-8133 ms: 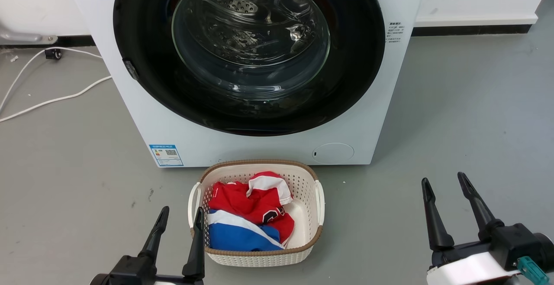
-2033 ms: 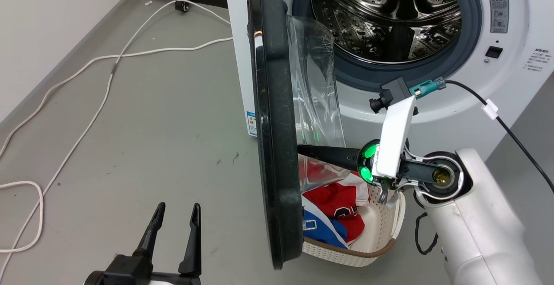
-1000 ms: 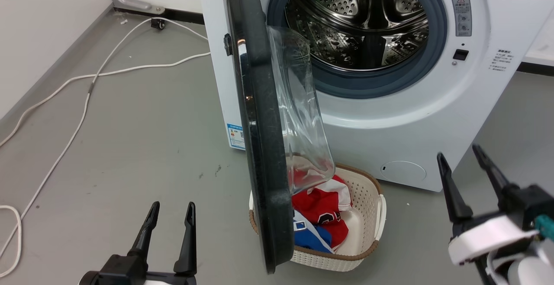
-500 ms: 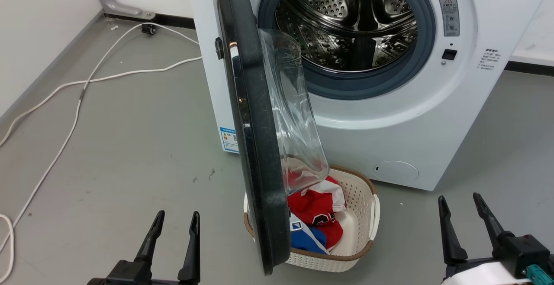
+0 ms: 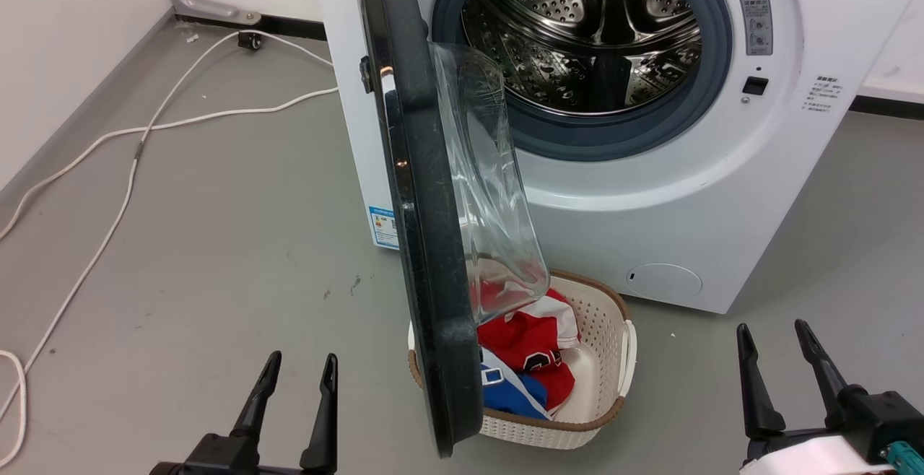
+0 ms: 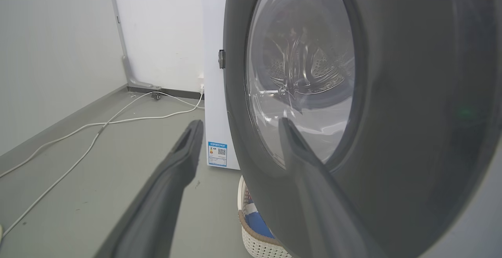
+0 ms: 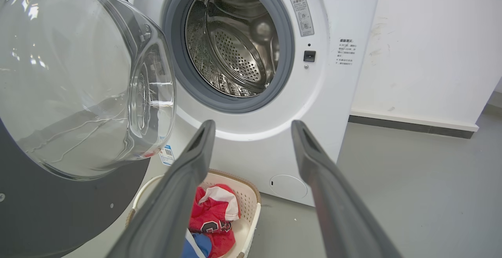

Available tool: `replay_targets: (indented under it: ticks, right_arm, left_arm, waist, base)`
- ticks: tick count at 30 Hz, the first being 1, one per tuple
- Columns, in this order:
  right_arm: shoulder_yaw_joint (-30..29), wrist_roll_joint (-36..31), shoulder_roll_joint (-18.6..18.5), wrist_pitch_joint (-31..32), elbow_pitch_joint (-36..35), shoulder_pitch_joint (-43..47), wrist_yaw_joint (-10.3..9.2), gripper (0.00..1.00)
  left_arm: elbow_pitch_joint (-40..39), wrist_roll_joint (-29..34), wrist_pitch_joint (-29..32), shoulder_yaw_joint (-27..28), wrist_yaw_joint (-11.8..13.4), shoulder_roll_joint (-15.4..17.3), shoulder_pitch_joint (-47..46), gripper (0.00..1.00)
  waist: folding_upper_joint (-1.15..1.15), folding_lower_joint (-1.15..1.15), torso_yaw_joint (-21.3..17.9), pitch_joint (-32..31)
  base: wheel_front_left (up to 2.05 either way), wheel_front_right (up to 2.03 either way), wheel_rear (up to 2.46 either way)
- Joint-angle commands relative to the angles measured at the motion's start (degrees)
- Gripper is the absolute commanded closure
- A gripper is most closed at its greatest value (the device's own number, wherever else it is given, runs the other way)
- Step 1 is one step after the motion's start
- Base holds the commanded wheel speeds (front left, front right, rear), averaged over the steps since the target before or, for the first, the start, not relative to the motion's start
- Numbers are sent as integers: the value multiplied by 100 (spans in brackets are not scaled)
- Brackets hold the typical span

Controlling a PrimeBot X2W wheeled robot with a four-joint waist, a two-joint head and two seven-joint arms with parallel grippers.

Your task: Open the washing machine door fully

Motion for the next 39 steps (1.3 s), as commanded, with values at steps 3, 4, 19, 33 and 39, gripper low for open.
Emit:
replay_targets:
  ticks: [3,4,19,33,39]
  right_arm:
    - [-2,23,21,-19,-4,-12,-4,0]
    - [-7,23,21,-19,-3,-15,-4,0]
    - [-68,-15,20,-18,167,-88,-4,0]
    - [128,387,16,-17,339,-97,-4,0]
    - [100,393,16,-17,328,-39,-4,0]
  left_arm:
    - [-28,-10,-16,-23,-38,-6,-63,100]
    - [-65,-2,-16,-22,-43,-6,-80,100]
    - [-1449,-482,-15,120,522,-6,-824,100]
    - [-2078,-29,-15,-993,622,-4,-1796,100]
    - [-1674,-21,-15,-1759,537,-2,-1460,100]
  waist:
    - [0,0,-1,31]
    - [0,0,1,38]
    - [0,0,-37,1]
    - [0,0,-380,-118]
    - [0,0,-419,-109]
  base:
    - [0,0,0]
    - [0,0,0]
    - [0,0,0]
    - [0,0,0]
    - [0,0,0]
